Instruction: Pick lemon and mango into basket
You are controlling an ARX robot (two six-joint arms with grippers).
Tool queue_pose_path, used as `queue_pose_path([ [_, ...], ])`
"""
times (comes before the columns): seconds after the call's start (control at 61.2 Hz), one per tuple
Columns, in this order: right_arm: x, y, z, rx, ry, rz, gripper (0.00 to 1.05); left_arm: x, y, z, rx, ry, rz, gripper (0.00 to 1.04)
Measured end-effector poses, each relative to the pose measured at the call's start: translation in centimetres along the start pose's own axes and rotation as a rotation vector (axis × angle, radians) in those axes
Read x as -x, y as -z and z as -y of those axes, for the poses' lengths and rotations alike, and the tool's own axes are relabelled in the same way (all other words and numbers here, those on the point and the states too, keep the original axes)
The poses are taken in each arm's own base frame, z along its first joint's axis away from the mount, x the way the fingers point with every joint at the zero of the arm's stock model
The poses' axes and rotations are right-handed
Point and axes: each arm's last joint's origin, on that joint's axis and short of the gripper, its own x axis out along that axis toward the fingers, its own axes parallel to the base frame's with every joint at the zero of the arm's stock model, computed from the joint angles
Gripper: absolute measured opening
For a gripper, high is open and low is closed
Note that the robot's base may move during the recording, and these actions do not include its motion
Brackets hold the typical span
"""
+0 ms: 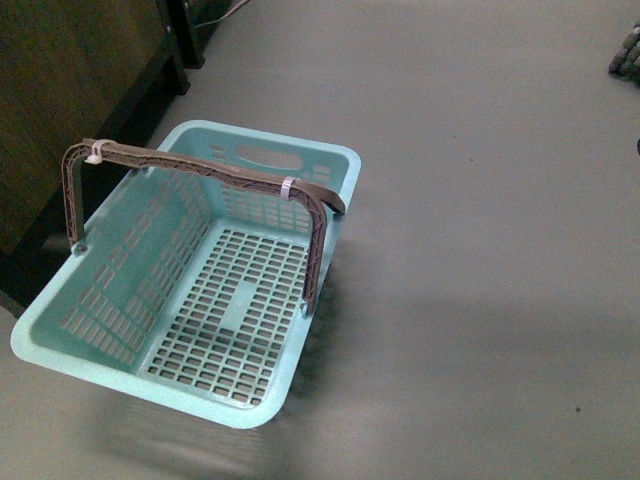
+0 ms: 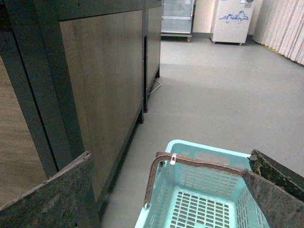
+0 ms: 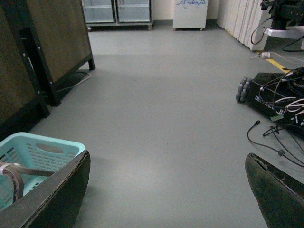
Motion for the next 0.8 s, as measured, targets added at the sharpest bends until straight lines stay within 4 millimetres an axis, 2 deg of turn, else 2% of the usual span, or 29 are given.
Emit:
queue_pose_path([
  [0.261, 0.0, 0.0, 0.0, 0.000, 0.000, 0.000, 0.96, 0.0, 0.0, 0.0, 0.000, 0.000, 0.000, 0.98],
  [0.31, 0.0, 0.0, 0.0, 0.000, 0.000, 0.000, 0.96, 0.0, 0.1, 0.0, 0.042, -0.053, -0.110, 0.98],
  [0.376, 0.0, 0.0, 0.0, 0.000, 0.000, 0.000, 0.96, -0.3, 0.1, -0.1, 0.106, -0.132, -0.375, 0.98],
  [0.457, 0.0, 0.0, 0.0, 0.000, 0.000, 0.000, 0.96, -0.9, 0.7, -0.1, 0.166, -0.161, -0.499, 0.98],
  [0.62, 0.0, 0.0, 0.0, 0.000, 0.000, 0.000, 0.96, -2.9, 0.4, -0.4, 0.283, -0.166, -0.507, 0.98],
  [0.751, 0.0, 0.0, 0.0, 0.000, 0.000, 0.000, 0.96, -5.5, 0.5, -0.3, 0.422, -0.147, -0.525, 0.98],
  [0.8, 0.0, 0.0, 0.0, 0.000, 0.000, 0.000, 0.96, -7.2, 0.9, 0.0, 0.510, -0.149, -0.539, 0.98],
])
